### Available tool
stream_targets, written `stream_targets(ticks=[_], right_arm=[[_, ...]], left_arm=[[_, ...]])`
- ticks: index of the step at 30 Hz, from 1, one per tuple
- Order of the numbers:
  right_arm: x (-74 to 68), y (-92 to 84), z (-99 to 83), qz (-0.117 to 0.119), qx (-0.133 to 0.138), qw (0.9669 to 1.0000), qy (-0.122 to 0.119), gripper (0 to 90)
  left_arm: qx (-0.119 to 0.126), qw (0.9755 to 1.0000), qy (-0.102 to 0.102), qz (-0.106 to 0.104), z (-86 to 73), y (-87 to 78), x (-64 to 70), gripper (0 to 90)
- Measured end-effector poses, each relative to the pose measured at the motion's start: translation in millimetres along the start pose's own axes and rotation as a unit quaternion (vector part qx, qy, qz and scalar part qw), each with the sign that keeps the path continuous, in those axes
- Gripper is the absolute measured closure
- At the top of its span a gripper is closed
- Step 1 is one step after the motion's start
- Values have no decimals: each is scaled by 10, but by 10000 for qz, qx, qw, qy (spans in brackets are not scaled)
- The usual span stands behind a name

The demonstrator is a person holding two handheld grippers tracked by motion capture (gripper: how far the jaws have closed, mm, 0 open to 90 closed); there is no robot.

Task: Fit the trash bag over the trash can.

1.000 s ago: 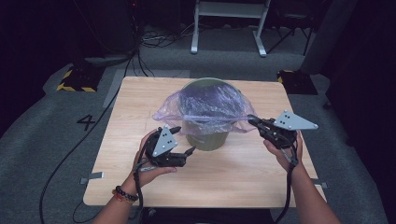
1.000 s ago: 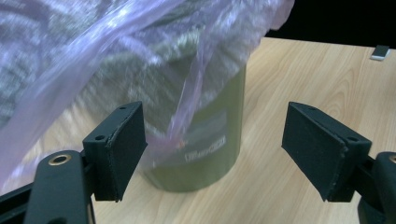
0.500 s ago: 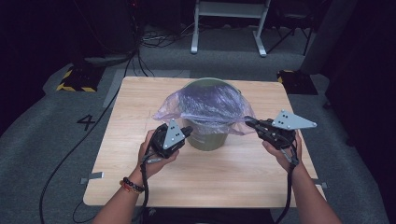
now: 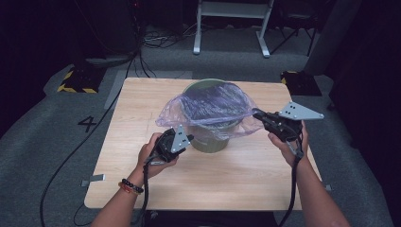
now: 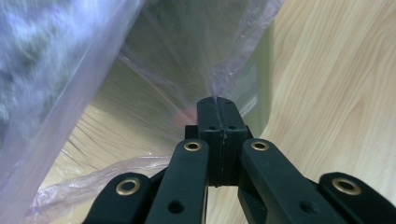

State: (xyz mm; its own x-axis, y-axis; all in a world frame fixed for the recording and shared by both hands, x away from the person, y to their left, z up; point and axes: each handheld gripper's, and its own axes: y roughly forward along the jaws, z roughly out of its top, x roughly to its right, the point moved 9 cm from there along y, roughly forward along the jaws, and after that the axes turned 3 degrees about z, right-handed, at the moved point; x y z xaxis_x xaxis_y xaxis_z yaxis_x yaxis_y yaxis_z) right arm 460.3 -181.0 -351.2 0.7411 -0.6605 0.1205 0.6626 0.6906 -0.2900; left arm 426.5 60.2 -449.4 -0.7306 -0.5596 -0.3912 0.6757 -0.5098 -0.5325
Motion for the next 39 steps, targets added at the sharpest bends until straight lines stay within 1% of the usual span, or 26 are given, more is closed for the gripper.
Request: stream_targets(ticks=[1,3,4,5,6,8,10,11,13,15,17,18,19,22,25,27,28,29,30,31,33,34,35,36,37,39], right_arm=[[46,17,10,-70,-23,10000,49,894],[134,62,32,-174,-61,9997,148,894],[180,95,37,-220,-114,9996,165,894],[246,145,32,-321,-214,9991,163,894],[306,190,18,-402,-295,9986,195,894],[396,280,-21,-403,-423,9978,319,894],[503,379,-76,-520,-594,9963,336,892],[545,424,-96,-514,-629,9957,443,892],[624,502,-127,-586,-703,9946,497,892],[682,575,-152,-610,-740,9936,600,892],[747,649,-186,-708,-811,9925,576,892],[766,670,-200,-710,-822,9921,624,892],[789,696,-211,-674,-789,9919,728,892],[847,742,-249,-697,-794,9908,846,892],[880,769,-282,-735,-844,9898,882,892],[886,762,-274,-744,-796,9899,903,893],[883,754,-264,-736,-765,9903,895,893],[876,749,-258,-726,-748,9904,904,893],[875,744,-253,-733,-747,9906,884,893],[874,740,-251,-737,-751,9906,876,894],[867,727,-233,-737,-719,9909,865,894],[864,720,-223,-740,-702,9911,858,895],[856,714,-211,-737,-678,9914,848,895],[842,704,-199,-722,-655,9916,844,895],[837,701,-192,-724,-638,9918,833,895],[823,699,-184,-706,-638,9922,802,895]], left_arm=[[-57,10000,28,-13,-25,22,-11,900],[-157,9999,4,-2,-80,60,-51,900],[-188,9998,-31,-31,-111,84,-74,900],[-227,9997,-45,-59,-139,101,-88,900],[-257,9996,-66,-41,-162,119,-105,900],[-301,9995,-93,-51,-198,150,-127,900],[-338,9993,-162,-50,-234,188,-146,900],[-344,9992,-181,-47,-245,203,-158,900],[-375,9990,-247,-79,-272,228,-170,900],[-426,9987,-274,-98,-310,262,-181,900],[-482,9983,-302,-117,-356,285,-180,900],[-521,9980,-321,-131,-388,294,-177,900],[-524,9979,-347,-173,-413,305,-174,900],[-574,9972,-414,-238,-490,317,-165,900],[-638,9967,-427,-265,-555,321,-156,900],[-576,9968,-462,-292,-570,303,-151,900],[-495,9968,-533,-341,-563,286,-141,869],[-369,9969,-610,-341,-543,258,-137,746],[-291,9970,-634,-338,-531,237,-138,603],[-219,9968,-688,-332,-517,207,-134,497],[-129,9968,-702,-351,-502,138,-129,314],[-54,9967,-742,-341,-492,95,-131,244],[71,9962,-790,-359,-477,31,-126,206],[144,9958,-803,-417,-468,-13,-110,180],[290,9949,-822,-502,-448,-88,-76,163],[408,9951,-747,-499,-422,-193,-43,157]])
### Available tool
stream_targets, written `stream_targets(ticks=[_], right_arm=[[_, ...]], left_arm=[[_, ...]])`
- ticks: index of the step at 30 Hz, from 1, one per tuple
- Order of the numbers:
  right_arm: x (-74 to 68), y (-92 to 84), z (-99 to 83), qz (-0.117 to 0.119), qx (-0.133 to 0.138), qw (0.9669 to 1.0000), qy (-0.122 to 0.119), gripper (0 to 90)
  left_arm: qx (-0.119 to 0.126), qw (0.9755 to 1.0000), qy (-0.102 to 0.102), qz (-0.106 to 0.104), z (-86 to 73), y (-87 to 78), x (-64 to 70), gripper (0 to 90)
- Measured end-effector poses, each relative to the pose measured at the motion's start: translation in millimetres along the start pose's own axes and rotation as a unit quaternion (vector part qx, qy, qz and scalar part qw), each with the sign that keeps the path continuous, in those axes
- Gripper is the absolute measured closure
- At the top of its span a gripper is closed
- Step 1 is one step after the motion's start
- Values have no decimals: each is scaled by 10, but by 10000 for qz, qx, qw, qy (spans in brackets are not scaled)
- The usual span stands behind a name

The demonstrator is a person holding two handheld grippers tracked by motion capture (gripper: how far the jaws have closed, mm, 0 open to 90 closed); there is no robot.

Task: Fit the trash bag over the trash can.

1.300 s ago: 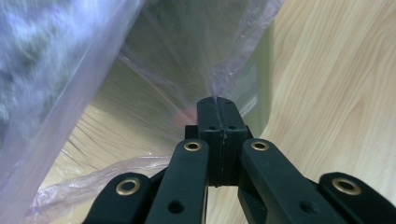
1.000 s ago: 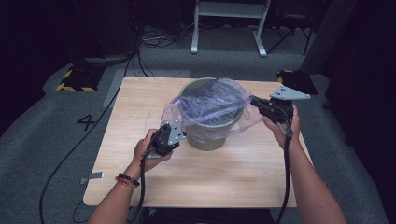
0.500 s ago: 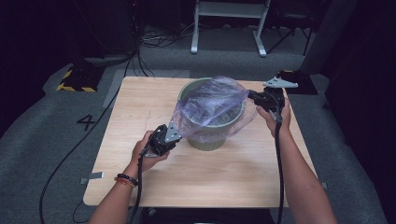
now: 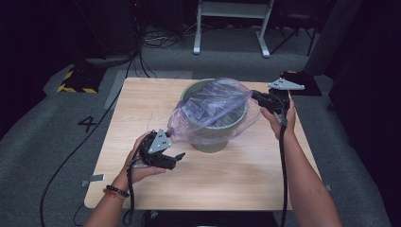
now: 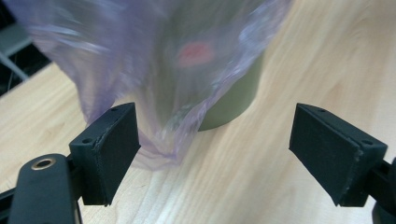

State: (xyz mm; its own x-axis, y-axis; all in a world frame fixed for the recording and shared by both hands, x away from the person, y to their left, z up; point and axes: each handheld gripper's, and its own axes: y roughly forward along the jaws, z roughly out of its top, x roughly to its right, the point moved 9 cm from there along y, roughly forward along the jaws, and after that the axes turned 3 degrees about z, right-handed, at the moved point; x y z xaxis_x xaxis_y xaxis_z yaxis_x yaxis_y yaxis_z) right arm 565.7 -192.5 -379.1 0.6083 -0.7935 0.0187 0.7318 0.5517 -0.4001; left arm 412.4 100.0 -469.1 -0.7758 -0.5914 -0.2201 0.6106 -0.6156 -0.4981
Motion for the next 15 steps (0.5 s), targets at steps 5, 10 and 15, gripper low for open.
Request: stream_targets(ticks=[5,10,15], right_arm=[[-30,-10,22,-10,-10,10000,-68,895],[-87,-21,59,32,14,9999,-161,895],[-145,-23,93,50,11,9997,-232,895]], left_arm=[[389,9990,111,182,169,-284,47,165],[690,9957,242,577,405,-457,27,177],[1056,9915,-4,767,637,-506,-97,195]])
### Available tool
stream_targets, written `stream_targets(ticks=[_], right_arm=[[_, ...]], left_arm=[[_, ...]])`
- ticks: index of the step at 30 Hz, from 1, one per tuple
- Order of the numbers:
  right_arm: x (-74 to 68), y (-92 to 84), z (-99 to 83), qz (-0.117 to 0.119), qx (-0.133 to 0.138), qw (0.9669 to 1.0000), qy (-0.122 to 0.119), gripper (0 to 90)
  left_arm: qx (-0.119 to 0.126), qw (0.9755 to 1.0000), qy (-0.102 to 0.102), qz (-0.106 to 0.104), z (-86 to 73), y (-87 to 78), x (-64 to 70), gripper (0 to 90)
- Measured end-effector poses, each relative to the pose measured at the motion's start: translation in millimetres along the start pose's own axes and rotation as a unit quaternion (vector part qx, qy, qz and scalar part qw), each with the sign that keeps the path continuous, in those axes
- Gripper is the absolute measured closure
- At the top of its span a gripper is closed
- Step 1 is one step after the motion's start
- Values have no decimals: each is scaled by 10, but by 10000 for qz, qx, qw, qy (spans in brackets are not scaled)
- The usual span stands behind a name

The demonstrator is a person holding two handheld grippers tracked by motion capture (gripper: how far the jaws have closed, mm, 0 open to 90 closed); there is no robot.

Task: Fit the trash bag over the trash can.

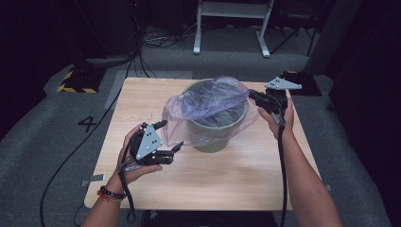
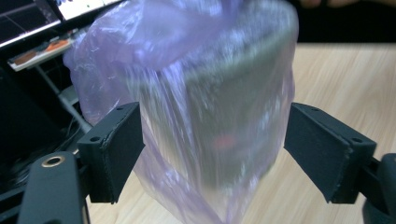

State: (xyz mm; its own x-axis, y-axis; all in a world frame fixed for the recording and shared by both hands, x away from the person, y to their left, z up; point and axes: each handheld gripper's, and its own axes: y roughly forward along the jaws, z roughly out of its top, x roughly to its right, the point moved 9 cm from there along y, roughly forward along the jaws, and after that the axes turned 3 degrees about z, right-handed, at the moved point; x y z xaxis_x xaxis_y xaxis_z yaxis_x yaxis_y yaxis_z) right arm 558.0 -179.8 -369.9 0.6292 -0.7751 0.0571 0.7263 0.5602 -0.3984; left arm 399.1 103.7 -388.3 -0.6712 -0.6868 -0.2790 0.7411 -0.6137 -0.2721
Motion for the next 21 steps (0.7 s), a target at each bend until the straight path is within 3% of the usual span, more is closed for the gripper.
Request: stream_targets(ticks=[2,5,8,10,12,15,16,17,19,21], right_arm=[[-12,-3,13,0,8,10000,-35,895],[-17,-12,24,0,18,10000,-60,895],[-12,-33,26,-15,19,10000,-66,895],[-10,-54,35,-35,35,10000,-75,895],[-17,-75,51,-25,63,9999,-91,894],[-44,-81,70,20,64,9999,-135,891],[-49,-75,71,25,57,9999,-148,890],[-69,-64,67,54,26,9999,-145,891],[-92,-48,61,64,-3,9998,-178,888],[-125,-35,59,107,6,9998,-176,886]], left_arm=[[176,9998,-120,-40,59,-19,-16,216],[186,9997,-93,-117,60,-48,-1,217],[114,9999,-53,41,39,-55,-40,213],[230,9990,-30,376,77,-84,-112,206],[341,9982,47,491,136,-105,-152,187],[315,9946,387,908,181,-43,-212,241],[100,9956,388,853,172,24,-238,252],[-14,9977,224,633,173,73,-257,277],[-46,9988,-11,480,187,138,-316,290],[-312,9990,17,304,158,229,-345,264]])
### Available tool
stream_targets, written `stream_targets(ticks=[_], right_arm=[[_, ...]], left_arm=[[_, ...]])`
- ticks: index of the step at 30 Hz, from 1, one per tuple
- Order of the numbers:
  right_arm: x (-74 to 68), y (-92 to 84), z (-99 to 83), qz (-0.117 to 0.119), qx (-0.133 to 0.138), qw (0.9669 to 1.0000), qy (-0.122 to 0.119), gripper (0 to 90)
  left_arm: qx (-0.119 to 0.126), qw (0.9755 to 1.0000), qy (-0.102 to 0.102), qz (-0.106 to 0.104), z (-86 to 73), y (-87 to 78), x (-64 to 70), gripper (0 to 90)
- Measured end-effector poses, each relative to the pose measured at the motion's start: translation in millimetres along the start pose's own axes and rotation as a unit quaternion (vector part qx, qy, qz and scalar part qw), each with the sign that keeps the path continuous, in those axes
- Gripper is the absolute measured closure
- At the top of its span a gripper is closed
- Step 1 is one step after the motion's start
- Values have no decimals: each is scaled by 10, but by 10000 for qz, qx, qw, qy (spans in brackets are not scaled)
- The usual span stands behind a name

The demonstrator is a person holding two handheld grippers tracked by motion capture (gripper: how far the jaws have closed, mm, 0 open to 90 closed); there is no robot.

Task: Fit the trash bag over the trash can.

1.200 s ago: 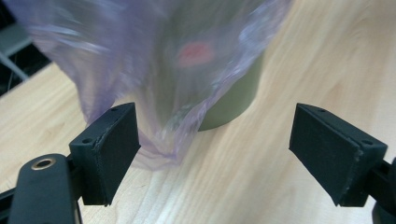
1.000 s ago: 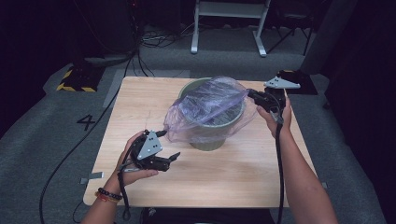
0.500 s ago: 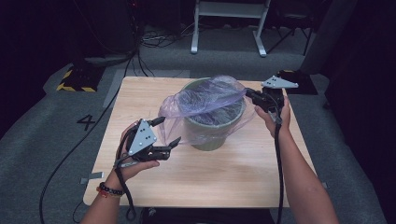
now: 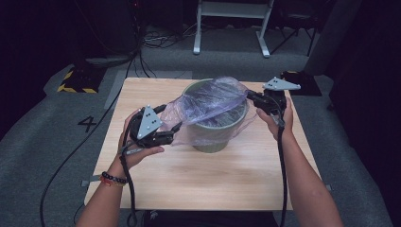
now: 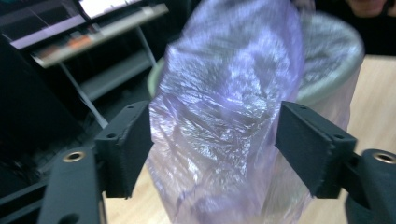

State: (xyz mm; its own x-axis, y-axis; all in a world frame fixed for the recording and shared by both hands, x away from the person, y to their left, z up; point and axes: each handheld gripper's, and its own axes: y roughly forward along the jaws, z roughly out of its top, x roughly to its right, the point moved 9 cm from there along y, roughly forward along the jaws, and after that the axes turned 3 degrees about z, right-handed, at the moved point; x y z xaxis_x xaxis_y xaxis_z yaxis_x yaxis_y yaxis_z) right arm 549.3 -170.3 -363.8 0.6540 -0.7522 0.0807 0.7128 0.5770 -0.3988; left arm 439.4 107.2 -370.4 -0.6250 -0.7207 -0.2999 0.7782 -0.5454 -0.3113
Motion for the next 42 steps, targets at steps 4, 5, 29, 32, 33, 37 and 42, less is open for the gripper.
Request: stream_targets(ticks=[4,5,29,32,33,37,42], right_arm=[[-7,21,-6,-22,-45,10000,-36,882],[-2,26,-3,-25,-53,10000,-47,880],[345,257,-89,-394,-374,9983,215,874],[413,291,-177,-394,-390,9976,405,867],[417,305,-210,-335,-392,9976,471,866],[398,390,-316,-292,-506,9972,476,866],[403,455,-306,-413,-358,9976,421,867]], left_arm=[[-293,9992,266,-62,-37,176,-13,248],[-328,9991,263,-85,-34,213,-24,263],[-451,9973,-483,333,50,861,-727,900],[-394,9943,-955,261,-60,936,-805,900],[-389,9932,-1081,211,-99,965,-818,900],[-541,9904,-1248,229,-233,1123,-788,900],[-595,9889,-1297,404,-275,1272,-770,900]])
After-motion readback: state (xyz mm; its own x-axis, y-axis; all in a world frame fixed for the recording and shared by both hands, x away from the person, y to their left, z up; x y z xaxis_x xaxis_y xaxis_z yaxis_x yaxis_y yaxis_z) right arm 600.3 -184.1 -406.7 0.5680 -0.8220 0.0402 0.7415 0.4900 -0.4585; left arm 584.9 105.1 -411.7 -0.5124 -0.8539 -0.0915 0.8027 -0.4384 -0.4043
